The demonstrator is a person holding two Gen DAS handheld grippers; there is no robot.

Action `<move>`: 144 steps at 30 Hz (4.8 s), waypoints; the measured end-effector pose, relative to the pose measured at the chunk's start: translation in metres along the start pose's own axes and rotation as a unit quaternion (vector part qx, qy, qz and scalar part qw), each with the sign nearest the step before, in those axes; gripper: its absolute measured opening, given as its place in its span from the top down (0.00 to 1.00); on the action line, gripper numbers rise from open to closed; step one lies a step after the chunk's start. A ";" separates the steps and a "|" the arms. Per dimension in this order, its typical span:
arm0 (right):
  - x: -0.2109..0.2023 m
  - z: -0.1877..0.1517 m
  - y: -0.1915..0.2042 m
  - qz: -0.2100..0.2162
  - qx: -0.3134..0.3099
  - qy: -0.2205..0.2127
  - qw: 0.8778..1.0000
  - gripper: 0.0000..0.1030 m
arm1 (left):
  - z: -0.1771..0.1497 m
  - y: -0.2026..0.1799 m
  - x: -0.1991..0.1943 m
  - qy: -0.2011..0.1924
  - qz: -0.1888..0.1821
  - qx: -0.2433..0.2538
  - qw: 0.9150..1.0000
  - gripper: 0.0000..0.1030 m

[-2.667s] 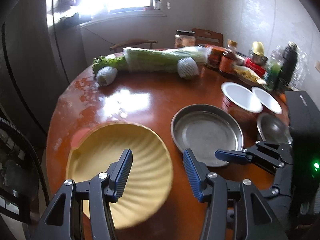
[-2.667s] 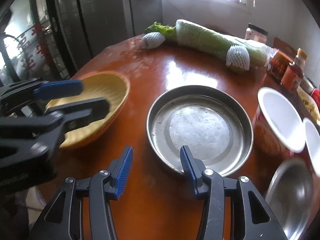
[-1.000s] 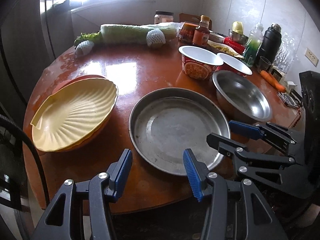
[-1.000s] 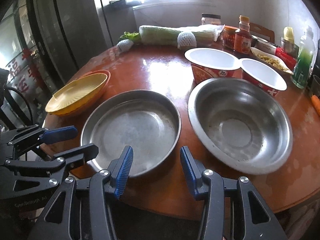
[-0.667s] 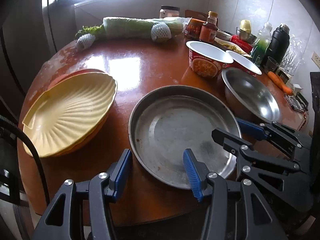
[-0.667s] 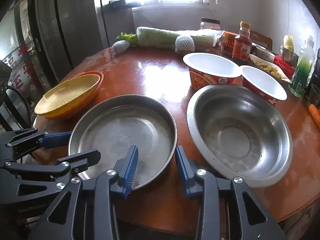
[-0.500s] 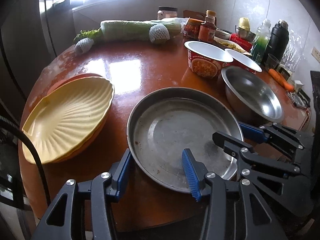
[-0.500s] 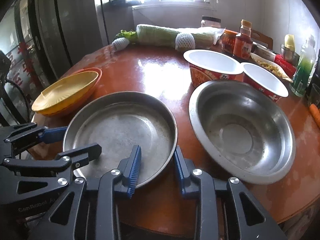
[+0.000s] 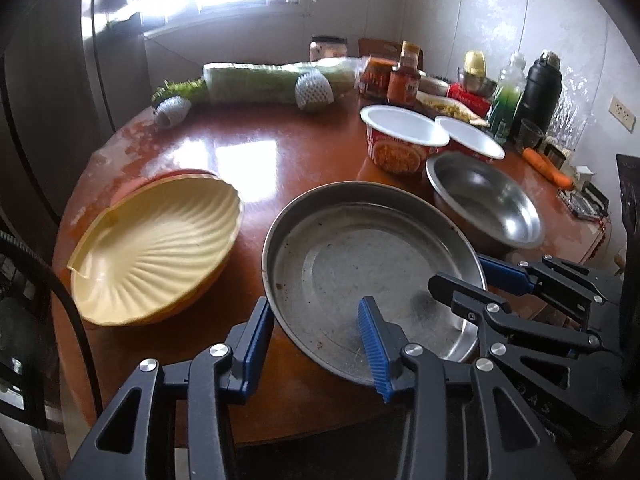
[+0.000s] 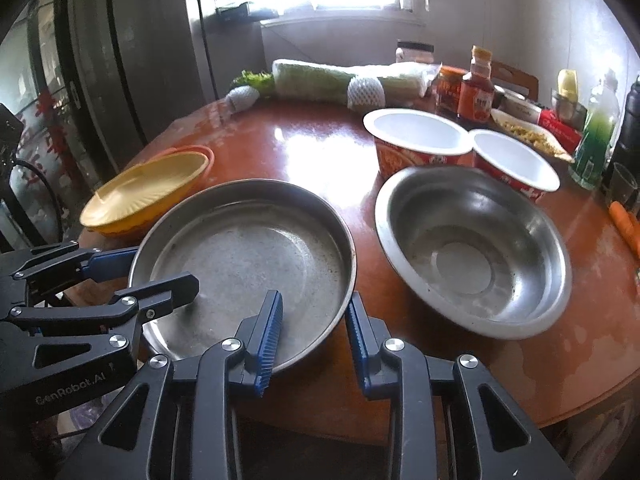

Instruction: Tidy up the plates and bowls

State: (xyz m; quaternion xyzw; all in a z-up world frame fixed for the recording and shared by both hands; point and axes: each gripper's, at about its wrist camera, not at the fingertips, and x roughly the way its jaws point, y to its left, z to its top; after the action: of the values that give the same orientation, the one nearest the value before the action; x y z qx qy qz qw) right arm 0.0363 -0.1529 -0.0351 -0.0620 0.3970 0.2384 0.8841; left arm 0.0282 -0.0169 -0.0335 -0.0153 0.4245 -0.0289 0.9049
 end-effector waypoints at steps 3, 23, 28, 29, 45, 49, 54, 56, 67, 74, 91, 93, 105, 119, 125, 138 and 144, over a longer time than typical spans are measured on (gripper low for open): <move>-0.010 0.003 0.007 -0.002 -0.008 -0.012 1.000 0.68 | 0.002 0.002 -0.010 -0.010 0.000 -0.003 1.000 0.57; -0.030 0.042 0.038 -0.003 -0.032 -0.059 0.998 0.68 | 0.019 0.030 -0.042 -0.059 0.016 -0.031 0.998 0.57; -0.030 0.055 0.049 0.002 -0.043 -0.068 0.997 0.68 | 0.023 0.043 -0.048 -0.068 0.024 -0.041 0.997 0.57; -0.029 0.058 0.050 0.003 -0.044 -0.070 0.997 0.68 | 0.023 0.044 -0.049 -0.071 0.026 -0.042 0.996 0.57; -0.007 0.088 0.089 0.023 -0.077 -0.076 0.994 0.68 | 0.029 0.091 -0.056 -0.083 0.050 -0.069 0.993 0.57; 0.000 0.094 0.099 0.027 -0.085 -0.074 0.993 0.68 | 0.029 0.101 -0.056 -0.084 0.058 -0.073 0.992 0.57; 0.009 0.100 0.109 0.034 -0.094 -0.071 0.992 0.68 | 0.029 0.113 -0.055 -0.084 0.065 -0.079 0.991 0.57; 0.014 0.102 0.113 0.036 -0.099 -0.069 0.992 0.68 | 0.029 0.117 -0.054 -0.082 0.068 -0.082 0.991 0.57; 0.037 0.104 0.127 0.038 -0.110 -0.047 0.992 0.67 | 0.025 0.135 -0.035 -0.065 0.070 -0.095 0.991 0.57; 0.054 0.100 0.126 0.041 -0.105 -0.028 0.993 0.67 | 0.024 0.140 -0.017 -0.052 0.068 -0.094 0.992 0.57; 0.078 0.096 0.120 0.042 -0.098 -0.009 0.994 0.67 | 0.029 0.141 0.005 -0.048 0.089 -0.080 0.992 0.57; 0.080 0.096 0.121 0.039 -0.100 -0.010 0.994 0.66 | 0.030 0.142 0.007 -0.046 0.088 -0.081 0.992 0.57; 0.081 0.095 0.122 0.042 -0.095 -0.010 0.994 0.64 | 0.027 0.149 0.006 -0.044 0.071 -0.097 0.992 0.57; 0.076 0.094 0.124 0.041 -0.095 -0.009 0.995 0.62 | 0.025 0.152 0.001 -0.048 0.073 -0.104 0.991 0.54; 0.076 0.094 0.125 0.038 -0.099 -0.009 0.994 0.57 | 0.025 0.157 -0.003 -0.053 0.075 -0.110 0.990 0.54; 0.071 0.096 0.121 0.032 -0.092 -0.011 0.995 0.50 | 0.028 0.155 -0.013 -0.063 0.076 -0.111 0.989 0.50; 0.060 0.097 0.117 0.030 -0.086 -0.020 0.996 0.49 | 0.030 0.147 -0.021 -0.070 0.080 -0.105 0.989 0.50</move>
State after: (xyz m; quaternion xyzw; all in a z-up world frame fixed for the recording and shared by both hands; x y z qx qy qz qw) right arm 0.0810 0.0013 -0.0040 -0.1206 0.3593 0.2994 0.8756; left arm 0.0441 0.1311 -0.0059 -0.0784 0.3610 0.0893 0.9250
